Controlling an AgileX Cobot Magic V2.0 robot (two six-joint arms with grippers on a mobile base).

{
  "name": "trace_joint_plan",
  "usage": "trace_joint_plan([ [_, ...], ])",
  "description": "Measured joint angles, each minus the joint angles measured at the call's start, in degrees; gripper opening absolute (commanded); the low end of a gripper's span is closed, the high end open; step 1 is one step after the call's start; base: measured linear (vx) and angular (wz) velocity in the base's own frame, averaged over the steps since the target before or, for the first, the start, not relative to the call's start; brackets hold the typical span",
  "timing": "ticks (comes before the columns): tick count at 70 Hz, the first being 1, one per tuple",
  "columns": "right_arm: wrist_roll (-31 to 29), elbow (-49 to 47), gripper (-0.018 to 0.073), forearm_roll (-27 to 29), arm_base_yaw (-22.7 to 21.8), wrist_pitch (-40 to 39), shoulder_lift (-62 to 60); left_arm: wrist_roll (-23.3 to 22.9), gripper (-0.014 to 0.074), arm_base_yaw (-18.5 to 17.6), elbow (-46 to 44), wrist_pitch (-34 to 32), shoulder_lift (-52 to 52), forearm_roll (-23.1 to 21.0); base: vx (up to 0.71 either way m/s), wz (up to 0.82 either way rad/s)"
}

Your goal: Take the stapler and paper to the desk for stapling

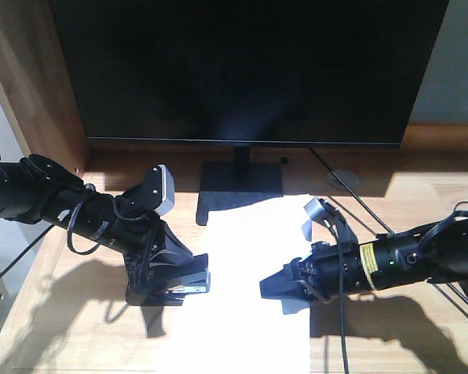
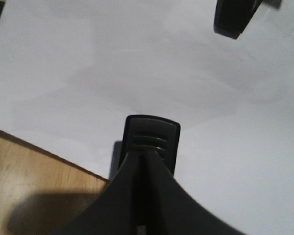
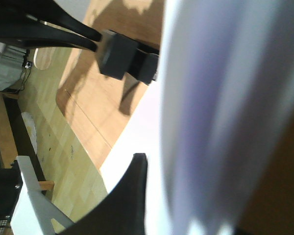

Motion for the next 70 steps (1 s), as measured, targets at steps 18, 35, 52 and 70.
trace_joint_plan([
  [18,-0.23,-0.67,-0.0003,3.22,0.0,-1.17,4.34,0.0,-0.0006,0.0,0.0,0.0,0.0,0.0,0.0,0.0],
  [35,1.16,-5.79,-0.0003,3.49,0.0,-8.46,8.0,0.0,-0.0006,0.0,0.0,0.0,0.0,0.0,0.0,0.0],
  [52,3.18,-7.38,-0.0003,1.71,0.0,-9.4,9.45,0.0,-0.0006,0.0,0.0,0.0,0.0,0.0,0.0,0.0],
  [70,4.36,-7.38,-0.0003,-0.3,0.0,-9.47,9.45,0.0,-0.0006,0.0,0.0,0.0,0.0,0.0,0.0,0.0],
])
